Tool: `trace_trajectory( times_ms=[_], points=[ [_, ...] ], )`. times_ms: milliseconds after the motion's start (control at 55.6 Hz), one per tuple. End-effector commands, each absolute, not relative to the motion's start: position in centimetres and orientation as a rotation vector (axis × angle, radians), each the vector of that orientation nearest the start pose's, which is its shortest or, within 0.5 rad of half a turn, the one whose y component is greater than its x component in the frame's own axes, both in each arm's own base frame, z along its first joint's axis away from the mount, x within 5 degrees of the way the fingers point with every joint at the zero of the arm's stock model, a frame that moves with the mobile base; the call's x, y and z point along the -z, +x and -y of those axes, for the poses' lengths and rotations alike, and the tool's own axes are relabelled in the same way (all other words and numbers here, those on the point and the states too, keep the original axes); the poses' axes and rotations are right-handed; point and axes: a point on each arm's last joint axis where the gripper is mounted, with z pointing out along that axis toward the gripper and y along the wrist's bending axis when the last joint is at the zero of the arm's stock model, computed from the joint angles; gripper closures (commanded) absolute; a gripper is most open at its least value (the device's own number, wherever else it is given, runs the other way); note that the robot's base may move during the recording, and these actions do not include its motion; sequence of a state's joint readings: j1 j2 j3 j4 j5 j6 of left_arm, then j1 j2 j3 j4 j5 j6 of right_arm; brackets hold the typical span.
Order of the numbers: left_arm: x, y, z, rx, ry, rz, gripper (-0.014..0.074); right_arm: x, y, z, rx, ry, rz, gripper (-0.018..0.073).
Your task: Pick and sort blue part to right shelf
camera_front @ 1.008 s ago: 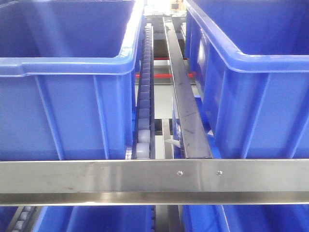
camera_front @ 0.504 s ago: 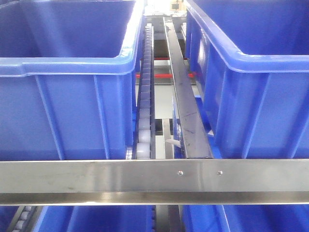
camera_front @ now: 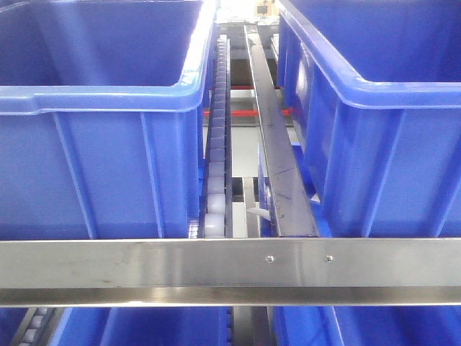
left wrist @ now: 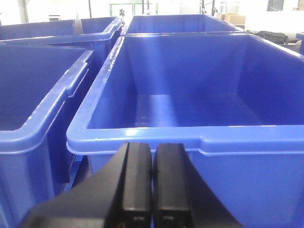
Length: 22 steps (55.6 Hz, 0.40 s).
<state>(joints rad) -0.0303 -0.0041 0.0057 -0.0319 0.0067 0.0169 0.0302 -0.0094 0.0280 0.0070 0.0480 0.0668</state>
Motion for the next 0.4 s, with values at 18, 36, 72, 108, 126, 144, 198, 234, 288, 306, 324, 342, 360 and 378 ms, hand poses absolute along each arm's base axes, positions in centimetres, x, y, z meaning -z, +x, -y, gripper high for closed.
trace_trajectory(
  times_ms=[18, 36, 72, 108, 126, 144, 198, 234, 288, 306, 324, 342, 360, 378],
  points=[
    [-20.98, 5.48, 0.13, 0.043, 0.000, -1.411, 0.0472, -21.18, 5.42, -0.13, -0.074, 0.031, -1.429, 0.0521],
    [-20.98, 5.48, 0.13, 0.043, 0.000, -1.411, 0.0472, -21.18, 5.42, -0.13, -0.074, 0.031, -1.429, 0.0521],
    [-20.98, 5.48, 0.13, 0.043, 0.000, -1.411, 0.0472, -21.18, 5.42, -0.13, -0.074, 0.031, -1.429, 0.0521],
    [-20.98, 5.48, 0.13, 0.043, 0.000, -1.411, 0.0472, -21.18, 5.42, -0.13, -0.074, 0.031, -1.429, 0.0521],
    [-20.98, 5.48, 0.13, 0.043, 0.000, -1.411, 0.0472, -21.18, 5.42, -0.13, -0.074, 0.031, -1.429, 0.0521],
    [-20.98, 5.48, 0.13, 0.043, 0.000, -1.411, 0.0472, -21.18, 5.42, -0.13, -0.074, 0.031, -1.429, 0.0521],
    [-20.98, 5.48, 0.13, 0.043, 0.000, -1.411, 0.0472, -21.18, 5.42, -0.13, -0.074, 0.031, -1.429, 0.0521],
    [-20.98, 5.48, 0.13, 0.043, 0.000, -1.411, 0.0472, -21.18, 5.42, -0.13, -0.074, 0.031, -1.429, 0.0521],
    [-20.98, 5.48, 0.13, 0.043, 0.000, -1.411, 0.0472, -21.18, 5.42, -0.13, -0.074, 0.031, -1.429, 0.0521],
    [-20.98, 5.48, 0.13, 0.043, 0.000, -1.411, 0.0472, -21.18, 5.42, -0.13, -0.074, 0.031, -1.429, 0.0521],
    [-20.98, 5.48, 0.13, 0.043, 0.000, -1.411, 0.0472, -21.18, 5.42, -0.13, -0.074, 0.031, -1.429, 0.0521],
    [-20.98, 5.48, 0.13, 0.043, 0.000, -1.411, 0.0472, -21.18, 5.42, -0.13, -0.074, 0.031, -1.429, 0.0521],
    [-20.98, 5.48, 0.13, 0.043, 0.000, -1.411, 0.0472, -21.18, 5.42, -0.13, -0.074, 0.031, -1.429, 0.0521],
    [-20.98, 5.48, 0.13, 0.043, 0.000, -1.411, 0.0472, -21.18, 5.42, -0.13, -0.074, 0.031, -1.429, 0.0521]
  ],
)
